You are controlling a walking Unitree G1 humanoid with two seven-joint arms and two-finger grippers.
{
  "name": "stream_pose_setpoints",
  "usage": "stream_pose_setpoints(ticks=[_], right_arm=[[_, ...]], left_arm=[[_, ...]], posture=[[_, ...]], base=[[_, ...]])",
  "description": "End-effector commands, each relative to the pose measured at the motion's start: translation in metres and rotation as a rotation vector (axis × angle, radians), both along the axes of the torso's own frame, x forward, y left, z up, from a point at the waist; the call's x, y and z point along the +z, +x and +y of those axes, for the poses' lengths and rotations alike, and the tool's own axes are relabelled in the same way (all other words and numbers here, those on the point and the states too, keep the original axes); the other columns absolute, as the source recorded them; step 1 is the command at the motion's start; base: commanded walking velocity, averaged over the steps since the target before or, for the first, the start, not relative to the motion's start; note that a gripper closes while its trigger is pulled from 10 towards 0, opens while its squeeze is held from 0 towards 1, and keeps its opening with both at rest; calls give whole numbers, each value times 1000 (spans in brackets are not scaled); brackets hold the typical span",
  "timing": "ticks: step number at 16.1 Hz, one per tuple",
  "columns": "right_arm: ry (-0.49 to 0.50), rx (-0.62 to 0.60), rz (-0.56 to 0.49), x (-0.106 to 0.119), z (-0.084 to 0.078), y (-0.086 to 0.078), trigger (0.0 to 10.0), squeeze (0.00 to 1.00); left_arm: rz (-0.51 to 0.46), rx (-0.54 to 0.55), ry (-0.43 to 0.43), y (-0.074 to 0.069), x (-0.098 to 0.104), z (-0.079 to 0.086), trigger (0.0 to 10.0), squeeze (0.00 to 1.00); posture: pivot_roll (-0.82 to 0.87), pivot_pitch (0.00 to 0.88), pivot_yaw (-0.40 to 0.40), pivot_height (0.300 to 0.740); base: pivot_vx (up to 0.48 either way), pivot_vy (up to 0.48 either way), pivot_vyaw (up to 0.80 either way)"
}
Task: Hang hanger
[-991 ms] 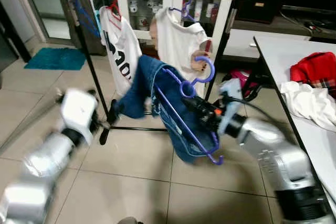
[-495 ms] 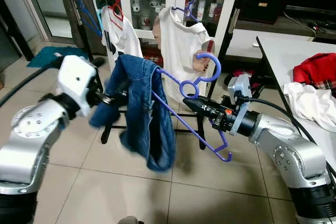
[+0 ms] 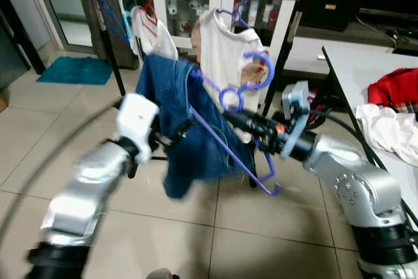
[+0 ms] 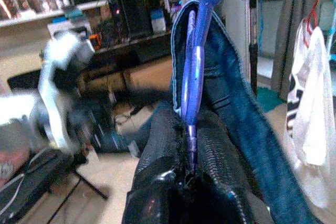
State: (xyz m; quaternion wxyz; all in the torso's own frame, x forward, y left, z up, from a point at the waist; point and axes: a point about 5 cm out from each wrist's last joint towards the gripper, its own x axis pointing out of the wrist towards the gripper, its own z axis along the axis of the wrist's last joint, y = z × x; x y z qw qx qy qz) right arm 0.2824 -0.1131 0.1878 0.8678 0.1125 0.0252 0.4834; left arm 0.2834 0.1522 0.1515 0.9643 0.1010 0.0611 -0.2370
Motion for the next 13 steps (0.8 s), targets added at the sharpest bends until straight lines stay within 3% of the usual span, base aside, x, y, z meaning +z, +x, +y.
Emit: stream_pose_setpoints(ticks=[1, 5, 8, 10, 13], right_arm=[[35, -25, -39, 14, -3, 3, 10000, 0], [68, -11, -33, 21, 2, 4, 10000, 0], [102, 29, -14, 24, 5, 2, 10000, 0], [116, 31, -1, 24, 5, 3, 10000, 0], [121, 43, 15, 24, 4, 3, 10000, 0]], left_arm=[[-38, 28, 20, 5, 3, -3, 10000, 0], [-111, 127, 76, 13, -2, -11, 10000, 0], [-244, 175, 76, 12, 5, -21, 10000, 0], [-295, 156, 91, 12, 3, -25, 10000, 0], [-313, 2, 71, -2, -6, -43, 10000, 0]], posture=[[-109, 0, -29, 740], [-129, 0, -41, 740], [-126, 0, -53, 740], [-125, 0, -56, 740], [-130, 0, -61, 740]], base=[[0, 0, 0], [0, 0, 0], [0, 0, 0], [0, 0, 0], [0, 0, 0]])
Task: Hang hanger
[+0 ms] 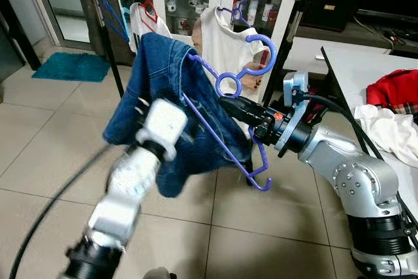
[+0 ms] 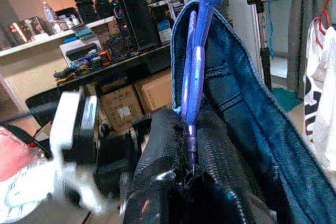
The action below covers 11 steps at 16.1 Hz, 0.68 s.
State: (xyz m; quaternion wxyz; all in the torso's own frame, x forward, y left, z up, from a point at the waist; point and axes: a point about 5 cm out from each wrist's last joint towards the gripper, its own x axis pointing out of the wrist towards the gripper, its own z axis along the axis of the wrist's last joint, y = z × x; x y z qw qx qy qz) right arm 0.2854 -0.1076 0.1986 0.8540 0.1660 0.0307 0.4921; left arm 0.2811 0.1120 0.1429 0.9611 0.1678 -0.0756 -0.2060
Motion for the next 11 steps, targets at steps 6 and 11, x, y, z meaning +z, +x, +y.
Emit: stream_pose_setpoints(ticks=[6, 11], right_arm=[[6, 52, -29, 10, -2, 1, 10000, 0], [-19, 80, -38, 10, 4, 2, 10000, 0]], left_arm=[[-7, 35, -69, -18, -8, 7, 0, 0], [-6, 14, -139, -18, -10, 0, 10000, 0]], posture=[[-121, 0, -86, 740], [-120, 9, -104, 740]], base=[[0, 0, 0], [0, 0, 0]])
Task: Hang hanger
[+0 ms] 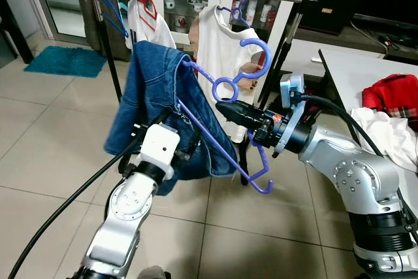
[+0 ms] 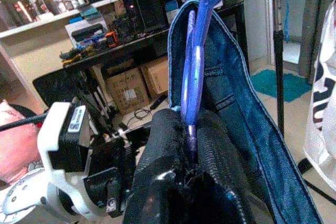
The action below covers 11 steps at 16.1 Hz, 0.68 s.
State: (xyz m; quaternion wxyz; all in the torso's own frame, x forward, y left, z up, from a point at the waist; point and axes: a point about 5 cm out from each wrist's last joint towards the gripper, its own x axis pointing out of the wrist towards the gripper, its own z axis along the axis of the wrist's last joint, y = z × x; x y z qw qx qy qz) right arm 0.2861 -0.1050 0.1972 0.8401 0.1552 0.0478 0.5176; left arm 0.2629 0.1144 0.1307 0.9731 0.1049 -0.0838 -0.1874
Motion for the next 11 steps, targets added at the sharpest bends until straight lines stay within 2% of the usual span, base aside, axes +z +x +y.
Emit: stream_pose_setpoints(ticks=[1, 4, 8, 10, 11], right_arm=[[8, 22, -52, 12, 3, 2, 10000, 0], [1, 26, -61, 13, 4, 1, 10000, 0], [19, 60, -65, 14, 6, -3, 10000, 0], [27, 41, -60, 13, 6, -1, 10000, 0], [36, 2, -49, 11, 4, 2, 10000, 0]], left_arm=[[-12, -33, -27, 2, 3, -6, 10000, 0], [21, -74, -55, 5, 0, -12, 10000, 0], [5, 30, -31, 19, 0, 1, 10000, 0], [-13, 22, -29, 20, 4, 3, 10000, 0], [-15, 18, -27, 17, 3, 4, 4588, 0]], posture=[[-124, 10, -103, 740], [-133, 11, -96, 740], [-127, 1, -86, 740], [-127, 1, -84, 740], [-127, 1, -84, 740]], base=[[0, 0, 0], [0, 0, 0], [0, 0, 0], [0, 0, 0], [0, 0, 0]])
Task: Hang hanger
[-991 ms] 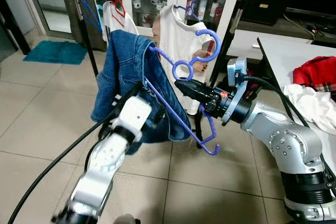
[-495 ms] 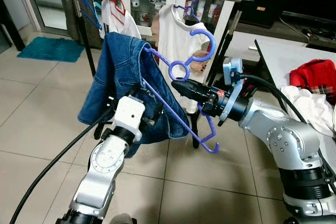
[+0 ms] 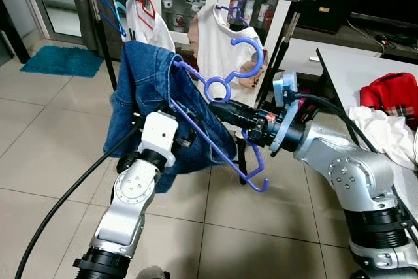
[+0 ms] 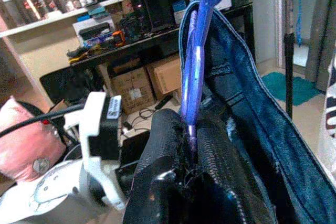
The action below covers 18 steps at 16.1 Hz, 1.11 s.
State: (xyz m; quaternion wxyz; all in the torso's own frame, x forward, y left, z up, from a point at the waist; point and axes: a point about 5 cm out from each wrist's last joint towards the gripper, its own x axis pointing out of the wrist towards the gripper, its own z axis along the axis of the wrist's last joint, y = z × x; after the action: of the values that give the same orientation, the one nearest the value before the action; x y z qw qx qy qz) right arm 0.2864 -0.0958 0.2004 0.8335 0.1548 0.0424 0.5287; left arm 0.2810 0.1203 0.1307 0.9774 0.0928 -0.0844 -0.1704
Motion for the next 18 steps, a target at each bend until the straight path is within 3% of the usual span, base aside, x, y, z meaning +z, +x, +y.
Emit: stream_pose_setpoints(ticks=[1, 2, 5, 10, 18], right_arm=[[41, -38, -28, 8, -6, 3, 10000, 0], [51, -38, -24, 8, -6, 3, 10000, 0], [74, -23, -7, 7, -5, 0, 10000, 0], [77, -72, 28, 2, -8, 2, 10000, 0], [85, -66, 39, 2, -9, 1, 10000, 0]], left_arm=[[-22, 7, 18, -3, 2, 1, 4588, 0], [-23, 34, 20, -3, 1, 4, 0, 0], [-48, 179, 48, -2, 3, 24, 0, 0], [-79, 127, 35, -23, 5, 22, 0, 0], [-73, 196, 37, -24, 2, 27, 0, 0]], posture=[[-122, 2, -76, 740], [-119, 4, -75, 740], [-115, 7, -75, 740], [-116, 16, -74, 740], [-120, 12, -74, 740]], base=[[0, 0, 0], [0, 0, 0], [0, 0, 0], [0, 0, 0], [0, 0, 0]])
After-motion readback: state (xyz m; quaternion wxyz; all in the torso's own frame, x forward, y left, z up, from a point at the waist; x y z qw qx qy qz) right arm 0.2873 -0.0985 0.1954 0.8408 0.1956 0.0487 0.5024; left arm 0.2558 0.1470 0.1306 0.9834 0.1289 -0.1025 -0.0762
